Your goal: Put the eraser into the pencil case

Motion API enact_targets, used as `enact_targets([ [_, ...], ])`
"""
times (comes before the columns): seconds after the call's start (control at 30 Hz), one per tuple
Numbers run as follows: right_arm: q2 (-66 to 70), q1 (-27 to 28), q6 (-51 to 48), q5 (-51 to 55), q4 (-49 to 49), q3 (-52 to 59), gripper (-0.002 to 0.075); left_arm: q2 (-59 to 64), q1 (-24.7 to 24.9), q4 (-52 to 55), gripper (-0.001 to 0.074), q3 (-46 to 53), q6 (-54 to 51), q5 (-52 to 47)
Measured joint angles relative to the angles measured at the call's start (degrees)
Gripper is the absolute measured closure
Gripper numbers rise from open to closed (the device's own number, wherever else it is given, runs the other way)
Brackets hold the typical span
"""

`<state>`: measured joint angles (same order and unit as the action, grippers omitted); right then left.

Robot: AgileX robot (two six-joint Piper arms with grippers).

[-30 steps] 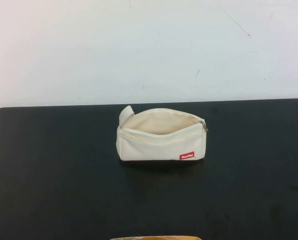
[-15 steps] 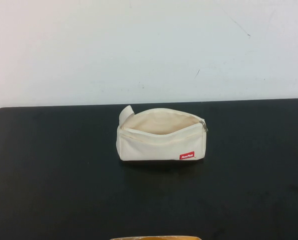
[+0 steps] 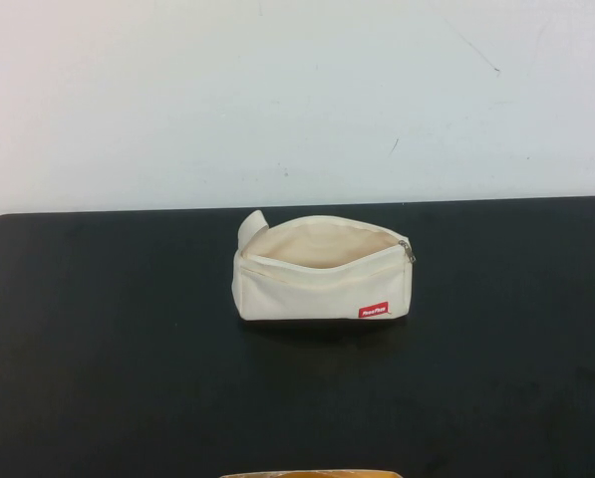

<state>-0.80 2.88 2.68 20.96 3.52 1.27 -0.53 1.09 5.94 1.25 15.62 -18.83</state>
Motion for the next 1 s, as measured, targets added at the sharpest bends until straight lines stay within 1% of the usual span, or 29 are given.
enact_targets([
  [0.4,0.0,0.0,0.0,0.0,0.0,0.0,0.0727,0.0,0.4,0.0,0.0736,0.0,-0.8,0.0],
  [0.67,0.0,0.0,0.0,0.0,0.0,0.0,0.0727,0.0,0.8,-3.5,0.0736,0.0,-6.4,0.0],
  [0.8,0.0,0.0,0.0,0.0,0.0,0.0,0.0727,0.0,2.3,-3.7,0.0736,0.0,-7.0,0.0],
  [1.0,0.0,0.0,0.0,0.0,0.0,0.0,0.0727,0.0,1.9,-4.9,0.0736,0.0,-8.1,-0.1],
])
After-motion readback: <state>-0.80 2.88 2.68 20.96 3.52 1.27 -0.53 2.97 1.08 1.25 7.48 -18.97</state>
